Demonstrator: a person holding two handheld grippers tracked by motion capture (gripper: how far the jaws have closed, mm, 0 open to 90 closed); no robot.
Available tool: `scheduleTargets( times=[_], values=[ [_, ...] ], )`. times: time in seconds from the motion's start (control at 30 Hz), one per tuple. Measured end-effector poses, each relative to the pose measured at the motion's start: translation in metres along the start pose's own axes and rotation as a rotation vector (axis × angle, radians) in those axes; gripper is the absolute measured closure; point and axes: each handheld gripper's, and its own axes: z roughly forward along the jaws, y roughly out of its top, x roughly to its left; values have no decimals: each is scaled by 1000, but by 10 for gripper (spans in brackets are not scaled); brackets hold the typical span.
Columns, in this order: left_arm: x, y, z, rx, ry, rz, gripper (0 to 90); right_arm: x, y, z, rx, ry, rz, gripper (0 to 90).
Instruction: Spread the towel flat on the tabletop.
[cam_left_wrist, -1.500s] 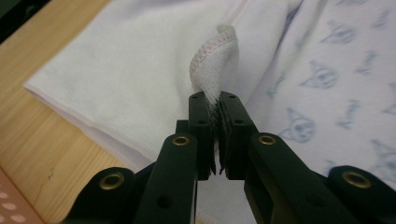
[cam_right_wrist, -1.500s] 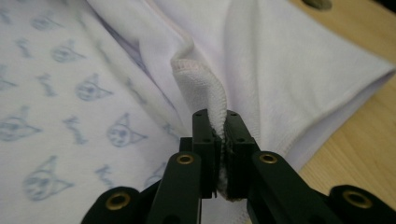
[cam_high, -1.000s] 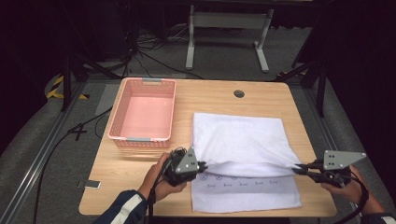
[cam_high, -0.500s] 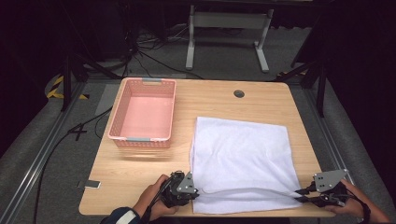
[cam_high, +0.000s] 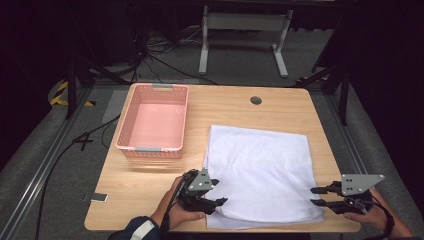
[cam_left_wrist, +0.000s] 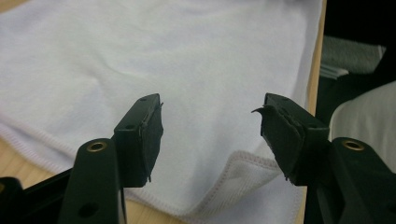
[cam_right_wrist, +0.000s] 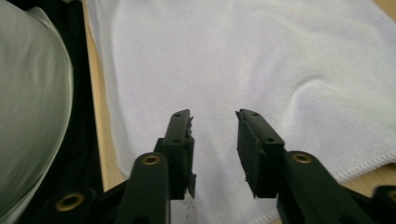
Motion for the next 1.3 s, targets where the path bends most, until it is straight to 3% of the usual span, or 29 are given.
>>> scheduleTargets(
  times=[0.03,0.07,0.1,0.13,0.2,0.27,0.3,0.37,0.43,0.47,0.53,0.57,0.63,0.67,0.7,0.73,0.77,0.83,0.87,0.93,1.0,1.07,1.3],
  values=[
    [0,0,0,0,0,0,404,0,0,0,0,0,0,671],
    [0,-1,6,23,-31,0,404,-1,0,5,32,-4,6,682],
    [-2,-2,12,61,-69,17,479,-1,-1,11,66,3,7,698],
    [-5,-4,16,88,-85,33,558,0,-3,17,104,32,0,710],
    [-12,-8,18,128,-121,84,605,4,-8,23,170,79,-20,709],
    [-19,-14,18,154,-158,80,668,8,-14,25,222,128,-33,705],
    [-22,-17,17,180,-156,96,679,10,-18,25,241,144,-36,702],
    [-27,-24,17,227,-135,88,660,14,-23,22,264,162,-37,651],
    [-27,-29,13,217,-140,61,653,15,-26,16,266,165,-31,631],
    [-26,-30,10,207,-123,59,650,16,-28,13,269,155,-33,611],
    [-20,-27,6,160,-98,35,542,13,-28,8,216,111,-3,565],
    [-16,-23,7,128,-54,18,500,11,-26,6,189,85,4,538],
    [-9,-15,10,95,1,-7,399,3,-19,5,131,-7,36,520],
    [-5,-13,12,93,17,0,365,-4,-15,5,90,-49,75,522],
    [-5,-13,12,93,17,0,358,-4,-15,5,90,-49,75,522],
    [2,-8,18,79,53,10,338,-9,-11,7,69,-74,90,511],
    [13,-1,25,57,67,-3,331,-21,-2,17,42,-145,121,527],
    [25,7,35,65,103,-11,329,-35,7,30,40,-175,127,550],
    [25,7,35,65,103,-11,320,-35,7,30,40,-175,127,550],
    [38,11,46,73,136,-14,320,-52,13,44,62,-224,142,557],
    [52,9,55,93,140,-31,326,-68,13,55,55,-244,187,597],
    [60,2,62,95,101,-77,324,-77,9,64,72,-225,213,590],
    [61,0,62,88,81,-49,317,-80,-4,64,110,-214,272,590]
  ],
)
